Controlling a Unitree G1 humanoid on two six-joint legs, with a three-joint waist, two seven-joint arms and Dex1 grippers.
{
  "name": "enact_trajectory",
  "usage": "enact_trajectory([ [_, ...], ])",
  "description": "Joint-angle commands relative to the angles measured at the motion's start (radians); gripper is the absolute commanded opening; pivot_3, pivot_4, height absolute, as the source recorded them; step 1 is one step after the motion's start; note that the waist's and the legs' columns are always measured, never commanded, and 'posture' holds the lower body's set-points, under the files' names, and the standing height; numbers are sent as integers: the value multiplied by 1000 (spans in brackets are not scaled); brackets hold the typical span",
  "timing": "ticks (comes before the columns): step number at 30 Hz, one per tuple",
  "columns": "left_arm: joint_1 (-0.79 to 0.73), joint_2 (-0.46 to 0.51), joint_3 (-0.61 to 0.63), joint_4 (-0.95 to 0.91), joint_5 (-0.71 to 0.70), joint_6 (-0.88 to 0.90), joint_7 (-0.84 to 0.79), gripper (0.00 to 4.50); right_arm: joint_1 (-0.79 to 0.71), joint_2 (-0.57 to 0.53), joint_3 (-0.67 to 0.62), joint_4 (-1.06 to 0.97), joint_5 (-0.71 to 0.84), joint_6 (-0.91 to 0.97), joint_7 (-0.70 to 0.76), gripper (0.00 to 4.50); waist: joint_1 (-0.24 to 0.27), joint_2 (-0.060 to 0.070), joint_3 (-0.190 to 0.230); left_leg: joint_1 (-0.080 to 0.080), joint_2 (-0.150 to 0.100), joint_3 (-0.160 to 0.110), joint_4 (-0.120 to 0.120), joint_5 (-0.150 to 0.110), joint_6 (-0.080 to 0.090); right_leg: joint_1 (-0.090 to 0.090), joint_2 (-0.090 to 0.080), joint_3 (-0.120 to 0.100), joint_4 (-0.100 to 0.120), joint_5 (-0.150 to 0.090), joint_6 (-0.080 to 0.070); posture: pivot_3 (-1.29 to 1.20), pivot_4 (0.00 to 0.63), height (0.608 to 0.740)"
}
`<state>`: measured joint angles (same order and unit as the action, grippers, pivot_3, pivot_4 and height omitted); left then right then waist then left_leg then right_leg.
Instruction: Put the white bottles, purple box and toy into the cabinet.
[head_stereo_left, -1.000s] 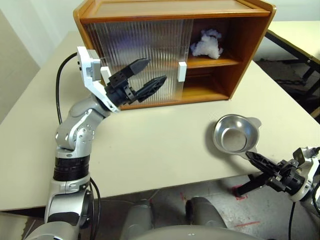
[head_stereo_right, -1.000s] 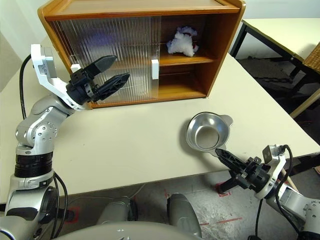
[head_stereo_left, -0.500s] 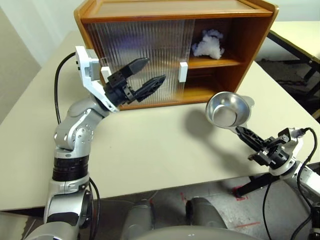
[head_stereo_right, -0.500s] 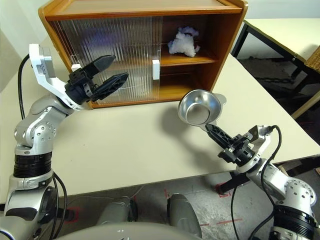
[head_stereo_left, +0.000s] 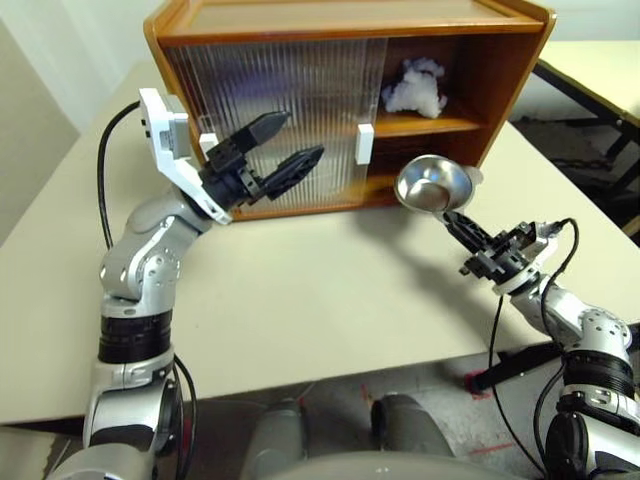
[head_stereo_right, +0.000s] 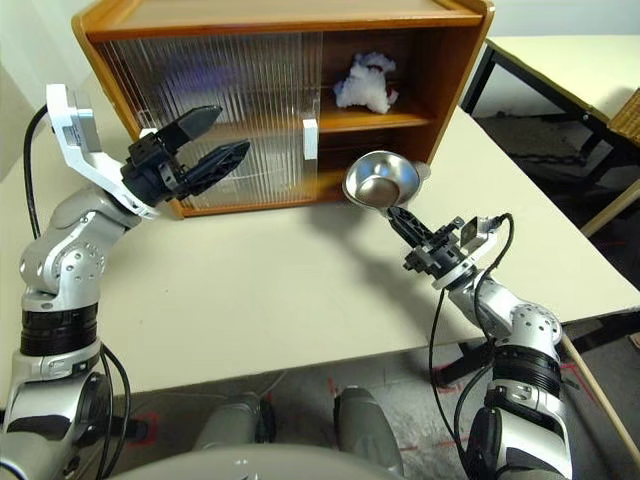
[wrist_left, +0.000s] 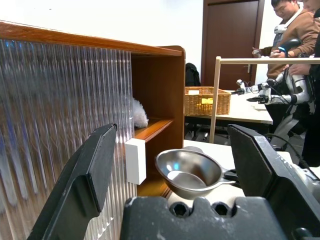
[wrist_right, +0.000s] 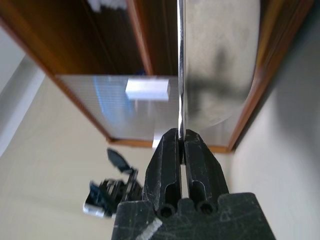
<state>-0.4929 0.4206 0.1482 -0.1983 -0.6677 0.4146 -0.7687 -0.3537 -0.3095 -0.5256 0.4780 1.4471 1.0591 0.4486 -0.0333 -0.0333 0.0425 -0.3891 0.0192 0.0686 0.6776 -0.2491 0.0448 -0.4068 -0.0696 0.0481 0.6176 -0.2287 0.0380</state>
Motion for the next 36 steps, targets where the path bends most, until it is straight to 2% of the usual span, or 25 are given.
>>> enact_trajectory([
  [1,12,10,2,-34,-7,10,9,4500,-80,9,-2,93,-74,-58,54,34,1,0,0,0,0,0,0,0,0,0,0,0,0,0,0,104,0,740],
  [11,34,29,19,-74,-16,26,32,4500,-313,21,-27,415,-265,-226,185,34,13,0,0,0,0,0,0,0,1,0,0,0,1,0,-1,147,0,740],
  [18,59,43,40,-113,-25,41,59,4500,-433,32,-61,597,-369,-335,239,34,48,0,0,0,0,0,0,0,1,-1,1,0,1,1,-1,194,0,740],
  [26,95,53,60,-164,-35,49,99,4500,-526,36,-118,742,-460,-489,219,34,80,0,0,0,0,0,-1,0,0,-1,1,-1,1,2,-4,238,0,740],
  [36,111,65,69,-188,-47,55,118,4500,-563,55,-184,798,-523,-572,182,34,109,0,0,0,1,0,-2,-1,-2,-2,1,-1,1,2,-6,257,0,740],
])
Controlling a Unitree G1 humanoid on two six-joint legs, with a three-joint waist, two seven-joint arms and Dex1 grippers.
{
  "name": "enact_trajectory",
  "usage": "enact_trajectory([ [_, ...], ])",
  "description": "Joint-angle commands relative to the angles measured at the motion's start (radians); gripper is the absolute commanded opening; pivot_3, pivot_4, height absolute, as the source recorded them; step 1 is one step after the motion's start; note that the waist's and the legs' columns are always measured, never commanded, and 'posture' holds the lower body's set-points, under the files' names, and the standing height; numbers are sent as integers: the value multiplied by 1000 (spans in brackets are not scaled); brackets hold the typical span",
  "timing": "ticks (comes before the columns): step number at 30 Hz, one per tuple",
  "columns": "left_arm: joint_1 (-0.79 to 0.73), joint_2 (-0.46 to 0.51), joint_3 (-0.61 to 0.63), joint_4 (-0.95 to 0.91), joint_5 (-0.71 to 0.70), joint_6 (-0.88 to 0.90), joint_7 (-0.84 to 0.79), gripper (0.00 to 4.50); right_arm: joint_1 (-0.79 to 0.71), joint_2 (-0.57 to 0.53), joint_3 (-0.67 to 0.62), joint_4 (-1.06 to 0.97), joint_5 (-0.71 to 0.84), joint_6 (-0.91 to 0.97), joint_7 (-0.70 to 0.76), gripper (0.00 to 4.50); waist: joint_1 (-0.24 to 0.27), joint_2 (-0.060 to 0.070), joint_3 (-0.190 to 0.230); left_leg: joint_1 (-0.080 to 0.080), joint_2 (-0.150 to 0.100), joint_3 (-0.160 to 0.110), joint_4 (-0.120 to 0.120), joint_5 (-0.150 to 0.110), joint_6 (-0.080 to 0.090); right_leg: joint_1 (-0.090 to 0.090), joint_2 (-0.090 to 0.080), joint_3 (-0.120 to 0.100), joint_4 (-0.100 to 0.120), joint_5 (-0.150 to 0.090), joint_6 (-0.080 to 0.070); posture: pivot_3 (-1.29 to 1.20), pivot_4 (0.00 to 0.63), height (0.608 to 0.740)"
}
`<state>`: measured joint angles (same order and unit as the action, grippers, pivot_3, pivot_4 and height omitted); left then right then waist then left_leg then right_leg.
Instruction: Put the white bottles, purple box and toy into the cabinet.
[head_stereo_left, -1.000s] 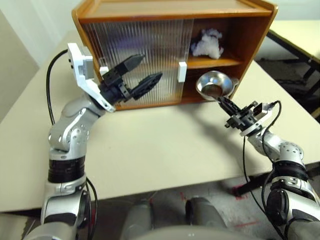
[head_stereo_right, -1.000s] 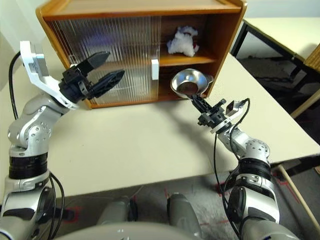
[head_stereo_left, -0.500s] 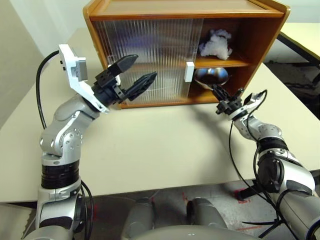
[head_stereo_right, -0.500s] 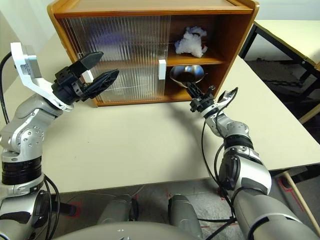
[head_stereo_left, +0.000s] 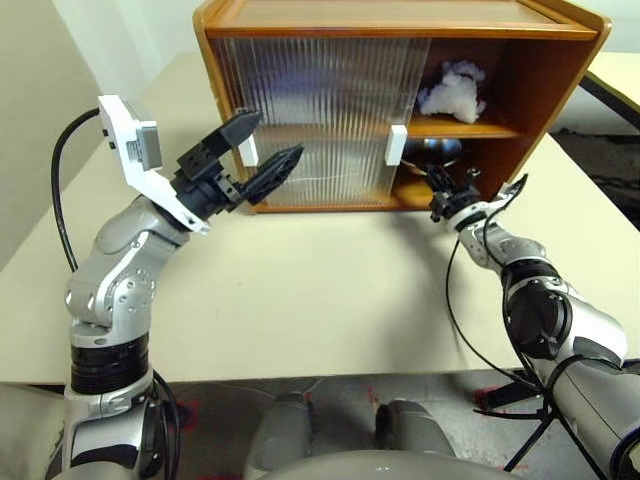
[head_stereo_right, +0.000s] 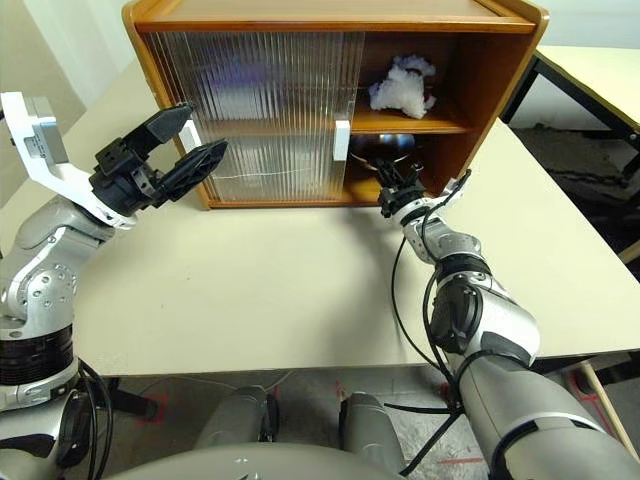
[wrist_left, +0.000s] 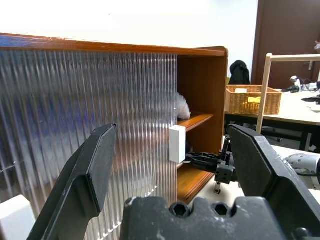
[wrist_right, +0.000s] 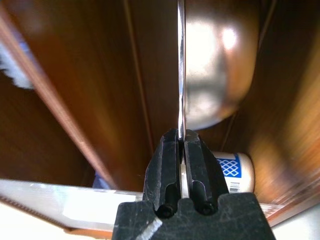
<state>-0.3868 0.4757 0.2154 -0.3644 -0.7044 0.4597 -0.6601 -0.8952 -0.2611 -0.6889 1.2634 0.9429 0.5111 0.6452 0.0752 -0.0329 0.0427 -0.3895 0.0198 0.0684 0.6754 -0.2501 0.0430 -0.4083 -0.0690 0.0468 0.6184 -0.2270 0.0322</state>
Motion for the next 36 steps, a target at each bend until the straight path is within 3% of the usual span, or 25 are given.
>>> enact_trajectory([
  [1,6,11,2,-24,-11,11,11,4500,-21,9,-26,15,-23,-31,-21,34,1,0,0,0,0,0,0,0,0,0,0,0,0,0,0,258,0,740],
  [23,6,54,19,-54,-40,48,32,4500,7,31,-126,47,-60,-111,-80,34,22,0,0,1,0,-1,-9,1,1,-1,0,-1,-2,-1,-2,284,0,740],
  [27,3,57,15,-49,-42,47,34,4500,4,33,-131,48,-70,-139,-105,1193,28,0,0,1,0,-1,-10,1,1,-1,0,-2,-2,-1,-2,273,0,740],
  [35,-33,30,-20,-3,-29,20,16,4500,12,18,-132,39,-79,-139,-114,4299,26,-1,-1,1,0,-1,-10,1,1,-1,0,-2,-2,-1,-3,222,0,740],
  [36,-38,25,-25,5,-26,15,12,4500,16,14,-132,37,-80,-134,-110,4466,25,-2,-2,1,0,-1,-9,1,1,-1,0,-3,-2,-1,-3,212,0,740],
])
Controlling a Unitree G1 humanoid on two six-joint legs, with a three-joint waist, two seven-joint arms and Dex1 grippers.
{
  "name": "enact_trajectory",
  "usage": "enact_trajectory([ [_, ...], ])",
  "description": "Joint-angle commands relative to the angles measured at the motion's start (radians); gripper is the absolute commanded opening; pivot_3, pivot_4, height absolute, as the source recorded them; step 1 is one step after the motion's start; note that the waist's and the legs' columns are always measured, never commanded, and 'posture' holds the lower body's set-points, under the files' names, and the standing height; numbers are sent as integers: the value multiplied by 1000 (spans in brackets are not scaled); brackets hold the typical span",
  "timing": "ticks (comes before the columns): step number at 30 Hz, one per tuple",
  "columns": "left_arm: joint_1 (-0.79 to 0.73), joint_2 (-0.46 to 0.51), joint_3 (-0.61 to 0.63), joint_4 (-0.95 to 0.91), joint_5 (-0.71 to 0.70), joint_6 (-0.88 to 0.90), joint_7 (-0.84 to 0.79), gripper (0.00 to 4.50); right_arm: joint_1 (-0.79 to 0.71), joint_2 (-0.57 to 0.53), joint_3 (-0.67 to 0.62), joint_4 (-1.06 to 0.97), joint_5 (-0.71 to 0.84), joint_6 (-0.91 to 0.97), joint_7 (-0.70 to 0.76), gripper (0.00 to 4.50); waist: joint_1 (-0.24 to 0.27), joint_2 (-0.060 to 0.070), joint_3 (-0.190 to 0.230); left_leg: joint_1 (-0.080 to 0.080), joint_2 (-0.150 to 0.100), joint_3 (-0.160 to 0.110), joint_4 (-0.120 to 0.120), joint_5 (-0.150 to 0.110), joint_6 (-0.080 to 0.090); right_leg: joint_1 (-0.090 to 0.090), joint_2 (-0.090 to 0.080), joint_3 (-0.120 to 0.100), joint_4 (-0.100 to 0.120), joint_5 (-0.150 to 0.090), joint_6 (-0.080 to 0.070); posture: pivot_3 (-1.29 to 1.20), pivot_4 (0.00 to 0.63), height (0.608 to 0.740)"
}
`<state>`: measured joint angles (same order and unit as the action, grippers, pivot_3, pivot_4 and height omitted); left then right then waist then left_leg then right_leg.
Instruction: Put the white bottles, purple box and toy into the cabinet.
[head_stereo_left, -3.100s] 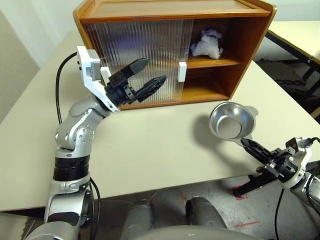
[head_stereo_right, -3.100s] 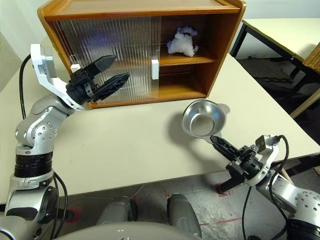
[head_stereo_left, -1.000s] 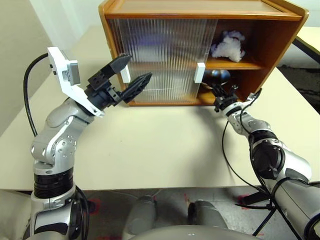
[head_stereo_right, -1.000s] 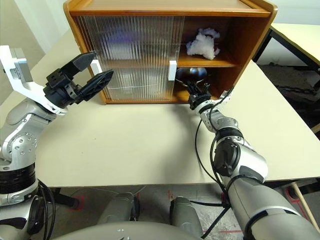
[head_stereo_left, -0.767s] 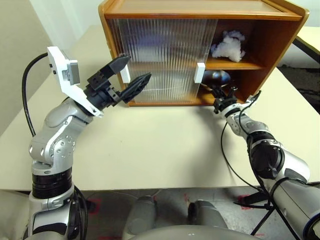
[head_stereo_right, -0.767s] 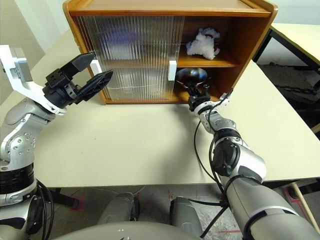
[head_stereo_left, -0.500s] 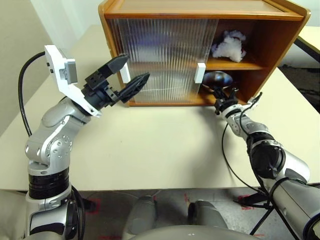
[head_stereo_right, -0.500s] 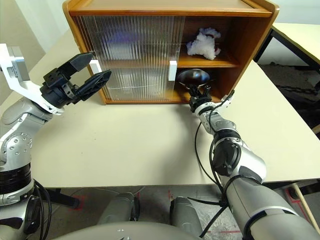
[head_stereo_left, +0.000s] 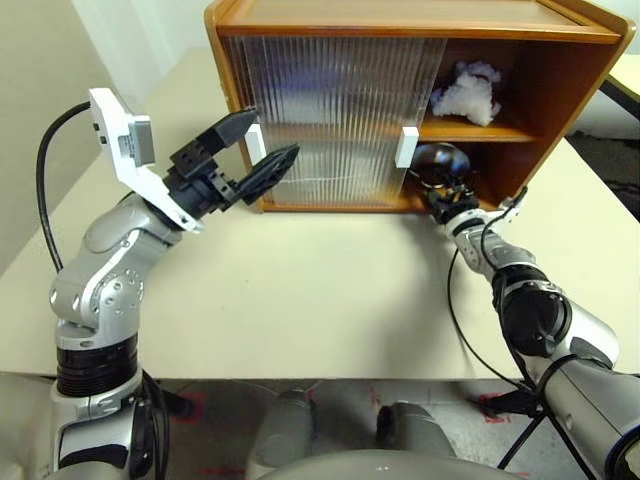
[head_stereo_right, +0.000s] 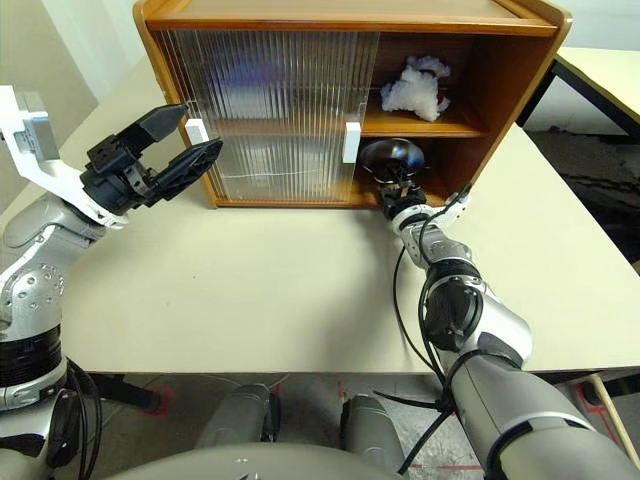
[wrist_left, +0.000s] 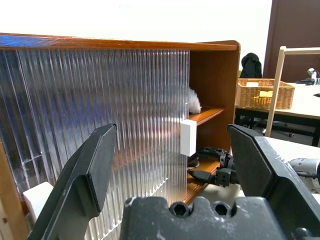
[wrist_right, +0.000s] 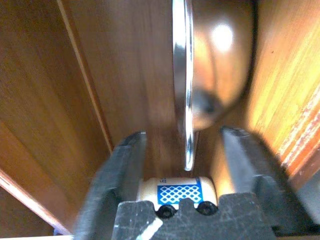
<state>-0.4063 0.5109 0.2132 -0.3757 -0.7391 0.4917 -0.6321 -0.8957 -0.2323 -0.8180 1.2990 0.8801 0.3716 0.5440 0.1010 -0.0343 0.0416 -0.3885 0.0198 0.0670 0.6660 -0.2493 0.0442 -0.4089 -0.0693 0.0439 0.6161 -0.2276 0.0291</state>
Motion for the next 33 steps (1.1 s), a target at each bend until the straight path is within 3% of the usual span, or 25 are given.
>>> enact_trajectory([
  [1,-23,-14,-28,24,12,-21,-20,4500,21,-19,-2,-2,-18,10,-4,4466,-1,-1,-1,0,0,0,0,0,0,0,0,0,0,0,0,204,0,740],
  [13,-66,-68,-76,105,41,-73,-71,4500,128,-61,12,-97,-5,164,74,4466,-33,-2,-1,0,0,0,1,0,0,1,0,0,-1,0,-1,130,0,740],
  [20,-83,-74,-82,129,48,-82,-89,4500,240,-43,61,-323,19,356,119,4466,-66,-2,-1,0,0,0,1,0,1,1,0,0,0,0,-1,115,0,740],
  [23,-84,-72,-79,134,47,-84,-94,4500,333,-3,138,-573,32,440,141,4466,-79,-1,-1,0,0,0,0,0,1,0,0,1,0,0,0,113,0,740],
  [26,-80,-71,-77,134,47,-84,-97,4500,465,39,297,-911,-6,446,164,4466,-87,-1,-2,0,0,-1,0,0,1,0,0,1,1,-1,1,111,0,740],
  [29,-73,-70,-75,132,46,-85,-97,4500,583,24,496,-1171,-158,300,196,4425,-88,0,-2,0,0,-1,1,0,0,-1,0,1,3,-1,2,107,0,740],
  [33,-67,-70,-72,132,45,-85,-97,4500,661,-28,715,-1313,-396,49,229,3522,-86,1,-2,1,-1,-1,1,-2,-4,-1,0,1,3,-4,6,102,0,740],
])
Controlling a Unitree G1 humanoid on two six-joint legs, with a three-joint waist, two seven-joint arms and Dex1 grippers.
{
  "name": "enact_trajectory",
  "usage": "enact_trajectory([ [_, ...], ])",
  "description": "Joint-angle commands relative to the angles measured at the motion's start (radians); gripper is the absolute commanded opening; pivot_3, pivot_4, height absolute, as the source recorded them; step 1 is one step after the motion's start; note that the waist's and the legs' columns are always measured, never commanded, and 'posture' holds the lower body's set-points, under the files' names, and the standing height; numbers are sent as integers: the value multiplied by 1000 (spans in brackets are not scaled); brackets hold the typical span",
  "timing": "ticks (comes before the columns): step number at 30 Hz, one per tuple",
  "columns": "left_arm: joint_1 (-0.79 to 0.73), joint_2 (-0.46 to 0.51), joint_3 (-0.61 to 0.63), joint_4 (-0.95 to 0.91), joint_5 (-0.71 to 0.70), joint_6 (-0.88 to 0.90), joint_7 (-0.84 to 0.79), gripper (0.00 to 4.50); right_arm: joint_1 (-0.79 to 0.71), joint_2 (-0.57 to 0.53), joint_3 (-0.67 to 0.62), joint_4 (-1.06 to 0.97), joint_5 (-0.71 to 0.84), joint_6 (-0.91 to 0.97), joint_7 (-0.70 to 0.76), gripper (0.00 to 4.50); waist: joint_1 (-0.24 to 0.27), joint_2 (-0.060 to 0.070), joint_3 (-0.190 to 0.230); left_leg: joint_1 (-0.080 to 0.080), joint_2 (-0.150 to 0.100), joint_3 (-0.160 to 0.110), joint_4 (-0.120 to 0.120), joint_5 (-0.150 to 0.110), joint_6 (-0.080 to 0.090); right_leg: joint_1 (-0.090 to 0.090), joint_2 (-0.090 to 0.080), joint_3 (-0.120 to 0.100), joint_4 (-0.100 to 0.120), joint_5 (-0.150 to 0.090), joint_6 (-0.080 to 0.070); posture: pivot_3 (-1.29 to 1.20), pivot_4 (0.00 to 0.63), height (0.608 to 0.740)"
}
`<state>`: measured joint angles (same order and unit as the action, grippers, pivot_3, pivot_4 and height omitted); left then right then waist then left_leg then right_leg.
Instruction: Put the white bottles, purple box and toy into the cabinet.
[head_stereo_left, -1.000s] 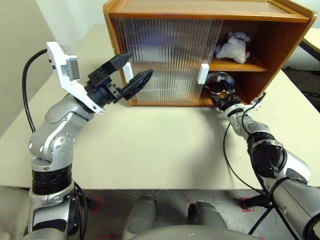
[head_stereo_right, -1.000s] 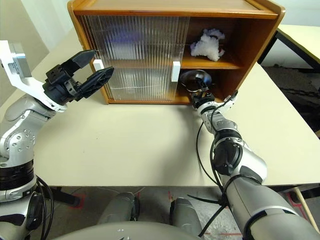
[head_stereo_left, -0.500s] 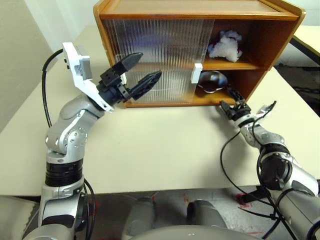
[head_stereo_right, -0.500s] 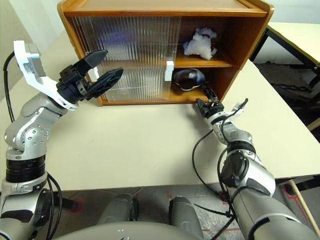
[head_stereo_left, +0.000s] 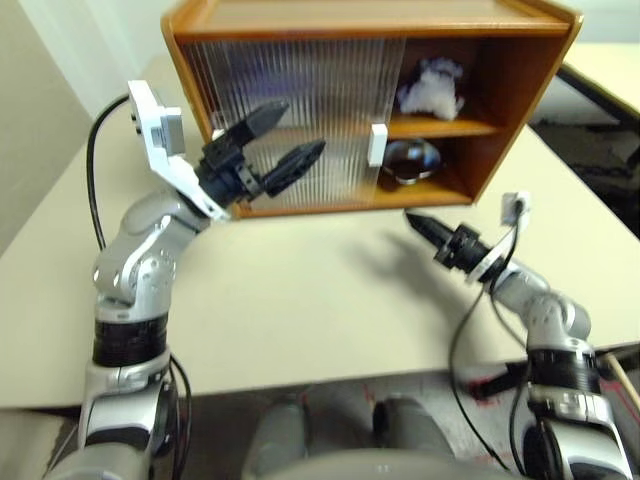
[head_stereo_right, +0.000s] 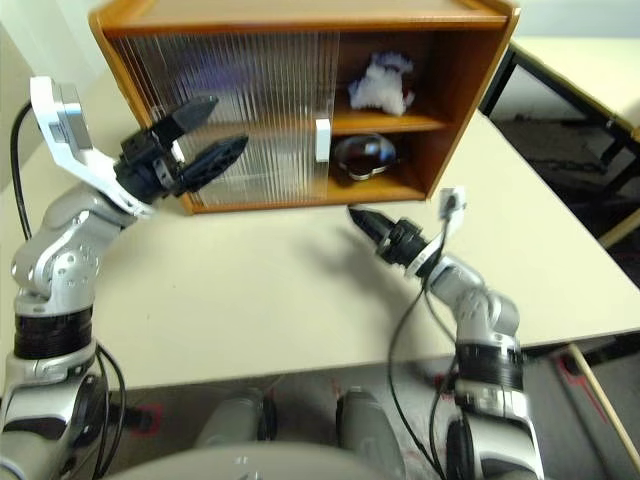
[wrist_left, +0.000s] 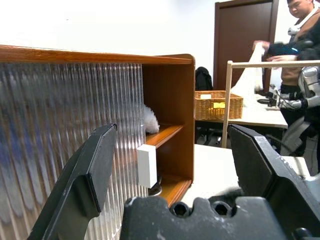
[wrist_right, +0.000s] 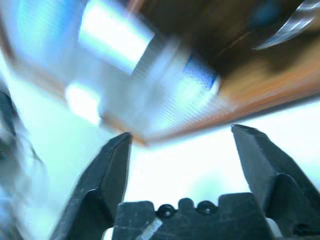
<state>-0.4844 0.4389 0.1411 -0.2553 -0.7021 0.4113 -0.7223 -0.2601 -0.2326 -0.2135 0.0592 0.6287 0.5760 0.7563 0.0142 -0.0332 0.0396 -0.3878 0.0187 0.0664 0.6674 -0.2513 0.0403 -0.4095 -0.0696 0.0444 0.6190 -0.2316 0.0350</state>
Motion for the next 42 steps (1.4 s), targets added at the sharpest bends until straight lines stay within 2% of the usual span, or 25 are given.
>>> enact_trajectory([
  [1,12,1,0,12,9,-5,-7,4500,31,-26,140,-88,-180,-204,10,3077,0,0,0,0,-1,0,1,0,0,0,0,0,0,0,0,104,0,740],
  [4,14,-1,1,14,10,-7,-5,4500,17,9,260,-126,-348,-392,-63,1948,-1,0,0,0,-3,0,2,0,-1,0,0,1,0,0,0,107,0,740],
  [6,16,-2,1,12,10,-6,-3,4500,0,23,296,-118,-394,-431,-90,1137,0,0,0,1,-3,0,2,1,-1,0,1,1,1,0,-1,107,0,740],
  [9,22,-3,4,9,11,-9,1,4500,-112,77,344,-45,-542,-452,-265,45,0,0,0,1,-2,0,2,2,-4,0,0,1,2,0,-3,113,0,740],
  [15,31,-6,4,-1,12,-12,11,4500,-261,192,379,139,-712,-533,-524,45,4,-2,-1,1,-2,-1,1,4,-5,-1,0,0,5,2,-8,137,0,740],
  [24,43,1,13,-16,10,-13,22,4500,-372,256,340,332,-742,-610,-684,45,4,-2,-1,1,-1,-1,-1,6,-2,-2,0,0,6,2,-9,160,0,740],
  [42,22,-14,-4,9,15,-23,15,4500,-319,218,283,265,-804,-570,-909,45,1,-1,-1,1,-1,-2,0,6,-2,-2,-1,0,6,3,-9,120,0,740],
])
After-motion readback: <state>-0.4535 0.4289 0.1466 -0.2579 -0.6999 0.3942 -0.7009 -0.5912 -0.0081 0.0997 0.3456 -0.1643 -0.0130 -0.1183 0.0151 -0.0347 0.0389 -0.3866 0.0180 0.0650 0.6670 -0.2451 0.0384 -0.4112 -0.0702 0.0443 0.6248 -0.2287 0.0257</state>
